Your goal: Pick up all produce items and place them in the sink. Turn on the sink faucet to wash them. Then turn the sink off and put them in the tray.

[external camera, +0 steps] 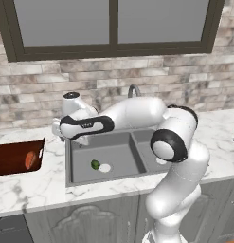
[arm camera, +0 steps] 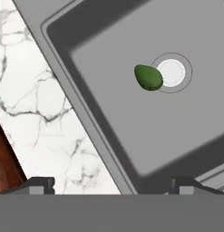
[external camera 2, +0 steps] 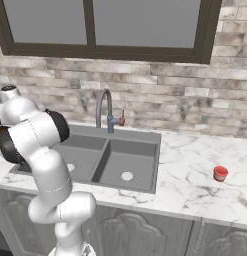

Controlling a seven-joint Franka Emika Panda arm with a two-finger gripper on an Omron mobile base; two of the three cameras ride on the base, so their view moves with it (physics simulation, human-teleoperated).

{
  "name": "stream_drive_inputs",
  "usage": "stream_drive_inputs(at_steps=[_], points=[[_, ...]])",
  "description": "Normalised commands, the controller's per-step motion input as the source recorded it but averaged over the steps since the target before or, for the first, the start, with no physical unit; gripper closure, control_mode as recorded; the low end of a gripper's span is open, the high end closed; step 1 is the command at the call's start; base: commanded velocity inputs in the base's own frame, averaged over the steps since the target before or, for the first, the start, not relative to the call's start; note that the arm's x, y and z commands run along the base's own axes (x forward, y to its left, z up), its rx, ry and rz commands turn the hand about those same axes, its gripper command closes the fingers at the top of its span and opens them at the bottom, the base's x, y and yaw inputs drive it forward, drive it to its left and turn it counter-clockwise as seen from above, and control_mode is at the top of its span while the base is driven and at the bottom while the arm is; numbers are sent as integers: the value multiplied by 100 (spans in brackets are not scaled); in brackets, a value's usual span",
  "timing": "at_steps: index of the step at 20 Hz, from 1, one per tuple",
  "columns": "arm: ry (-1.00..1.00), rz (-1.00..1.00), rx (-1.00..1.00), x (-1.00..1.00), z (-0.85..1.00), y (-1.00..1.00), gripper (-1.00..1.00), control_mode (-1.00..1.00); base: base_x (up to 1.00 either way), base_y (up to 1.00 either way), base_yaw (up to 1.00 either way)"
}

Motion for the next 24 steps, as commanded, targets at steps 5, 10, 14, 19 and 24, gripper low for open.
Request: stream_drive_inputs(at_steps=[5,10,14,19,24], points=[[-1,-4,-1,-2,0,-46,-100,-100,0,0,0],[0,0,-2,-14,3,-32,-100,-100,0,0,0],[-1,2,-2,-10,2,-31,-100,-100,0,0,0],[-4,5,-2,-5,0,-34,-100,-100,0,0,0],[-2,11,-1,0,-2,-28,-100,-100,0,0,0]])
